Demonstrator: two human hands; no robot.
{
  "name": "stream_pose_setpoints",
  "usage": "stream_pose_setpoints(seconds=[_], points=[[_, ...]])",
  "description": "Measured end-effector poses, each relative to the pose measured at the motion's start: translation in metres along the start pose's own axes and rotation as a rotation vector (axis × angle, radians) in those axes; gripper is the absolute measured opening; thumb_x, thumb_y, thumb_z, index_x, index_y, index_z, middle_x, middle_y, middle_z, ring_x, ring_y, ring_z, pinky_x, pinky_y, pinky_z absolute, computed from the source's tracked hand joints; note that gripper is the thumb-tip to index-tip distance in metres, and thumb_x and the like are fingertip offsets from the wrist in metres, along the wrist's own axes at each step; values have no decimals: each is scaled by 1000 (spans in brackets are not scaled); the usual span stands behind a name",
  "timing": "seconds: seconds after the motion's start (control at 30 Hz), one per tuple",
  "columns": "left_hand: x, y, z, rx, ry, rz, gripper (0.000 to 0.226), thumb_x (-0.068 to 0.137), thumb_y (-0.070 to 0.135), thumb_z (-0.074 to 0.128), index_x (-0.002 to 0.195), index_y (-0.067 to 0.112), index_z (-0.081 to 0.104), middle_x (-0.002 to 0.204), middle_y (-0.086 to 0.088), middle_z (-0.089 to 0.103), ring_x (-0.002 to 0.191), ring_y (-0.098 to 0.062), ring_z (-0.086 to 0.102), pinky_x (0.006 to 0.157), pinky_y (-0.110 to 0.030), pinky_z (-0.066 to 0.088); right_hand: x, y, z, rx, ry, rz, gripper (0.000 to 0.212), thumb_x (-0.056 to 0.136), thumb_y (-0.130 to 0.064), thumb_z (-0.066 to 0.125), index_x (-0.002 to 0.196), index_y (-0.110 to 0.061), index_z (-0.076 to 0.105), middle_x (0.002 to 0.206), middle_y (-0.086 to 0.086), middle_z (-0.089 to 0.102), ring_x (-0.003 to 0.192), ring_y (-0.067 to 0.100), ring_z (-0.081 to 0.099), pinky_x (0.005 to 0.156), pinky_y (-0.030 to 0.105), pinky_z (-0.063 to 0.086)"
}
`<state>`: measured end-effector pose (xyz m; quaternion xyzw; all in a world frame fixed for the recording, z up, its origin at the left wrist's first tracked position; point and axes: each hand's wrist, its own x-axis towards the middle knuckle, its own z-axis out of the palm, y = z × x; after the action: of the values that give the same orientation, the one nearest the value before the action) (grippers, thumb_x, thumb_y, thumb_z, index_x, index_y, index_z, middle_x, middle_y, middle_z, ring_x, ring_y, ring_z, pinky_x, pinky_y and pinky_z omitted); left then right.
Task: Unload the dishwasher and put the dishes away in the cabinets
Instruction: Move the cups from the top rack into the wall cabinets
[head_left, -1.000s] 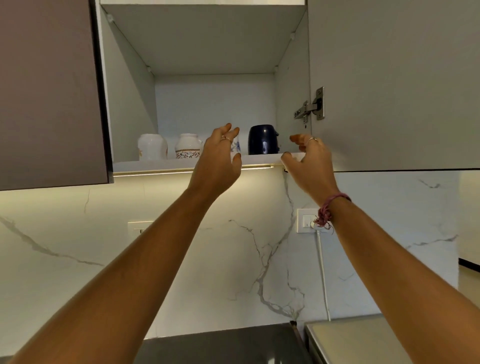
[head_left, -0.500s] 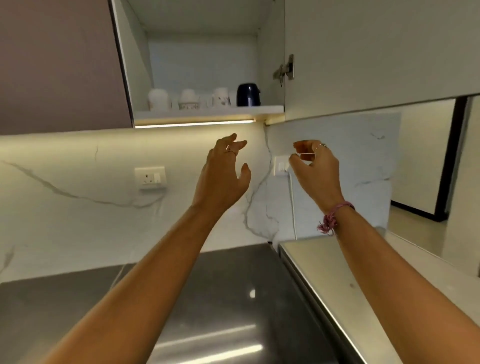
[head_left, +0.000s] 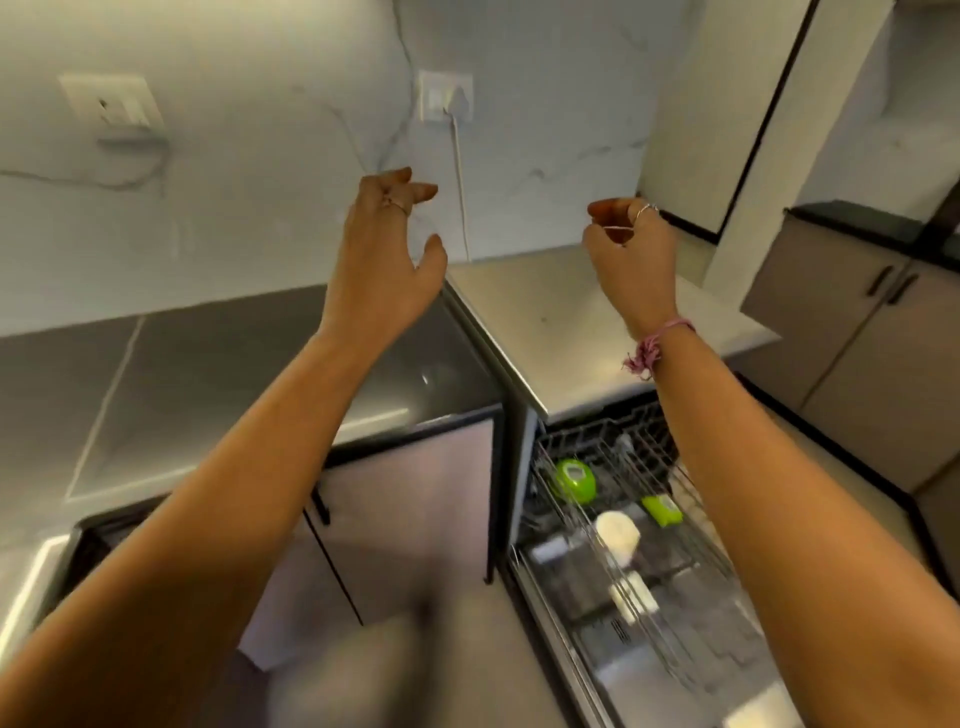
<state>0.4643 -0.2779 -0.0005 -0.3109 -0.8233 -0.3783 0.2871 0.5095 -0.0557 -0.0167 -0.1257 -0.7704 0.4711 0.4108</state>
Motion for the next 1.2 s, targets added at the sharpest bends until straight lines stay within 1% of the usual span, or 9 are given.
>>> stream_pose_setpoints(seconds=[0.1,0.33,0.43,0.57,0.73,0.8,0.87,1.0,1.2], points=[[-35,30,30,-48,-46,-32,40,86,14,57,125,7,54,136,-13,44,127,-19,43,101,-16,32,-24,27,-41,-59,2,60,20,86,-13,57,106,-15,62,103,-3,63,94,11,60,78,17,50],[-105,108,91,-128,-125,-111,39,85,11,57,124,4,54,134,-15,44,127,-23,44,105,-22,30,-80,80,-134,-114,-70,158,21,87,-13,56,107,-15,61,109,-2,64,94,11,61,79,18,51],[-140,146,116,-145,-165,-148,39,87,11,56,125,5,53,135,-13,43,128,-22,43,104,-21,29,-105,100,-175,-124,-129,190,19,87,-13,57,104,-16,62,104,0,65,93,13,62,76,23,54],[-188,183,143,-155,-218,-185,39,89,12,56,127,6,51,135,-12,43,128,-21,44,100,-15,28,-143,124,-222,-187,-177,221,19,86,-13,57,103,-15,66,95,-2,66,85,9,61,72,20,52],[-234,216,166,-164,-237,-262,40,88,8,57,127,2,52,127,-14,48,102,-17,51,84,-7,28,-184,155,-267,-210,-230,287,20,85,-9,56,100,-12,69,90,-3,67,81,7,61,68,9,49],[-248,223,174,-172,-263,-331,41,89,7,56,129,3,50,130,-14,46,102,-15,49,84,-8,29,-197,170,-279,-209,-252,322,18,86,-7,56,99,-10,69,90,-1,67,79,7,60,63,4,46],[-261,225,182,-181,-299,-420,42,90,8,56,131,6,48,132,-12,45,114,-19,49,88,-11,32,-210,186,-284,-209,-269,386,16,87,-8,56,99,-9,68,90,1,66,79,9,59,62,7,45],[-277,220,206,-190,-390,-563,48,90,12,57,135,8,43,137,-10,42,124,-23,47,103,-32,40,-228,216,-281,-245,-328,493,15,90,-10,55,101,-9,66,94,1,66,78,7,58,61,10,45],[-278,197,259,-278,-497,-814,51,88,10,57,136,10,41,137,-10,43,122,-26,49,98,-35,43,-231,255,-283,-273,-348,617,18,90,-7,54,102,-11,66,94,1,65,82,12,60,61,11,42]])
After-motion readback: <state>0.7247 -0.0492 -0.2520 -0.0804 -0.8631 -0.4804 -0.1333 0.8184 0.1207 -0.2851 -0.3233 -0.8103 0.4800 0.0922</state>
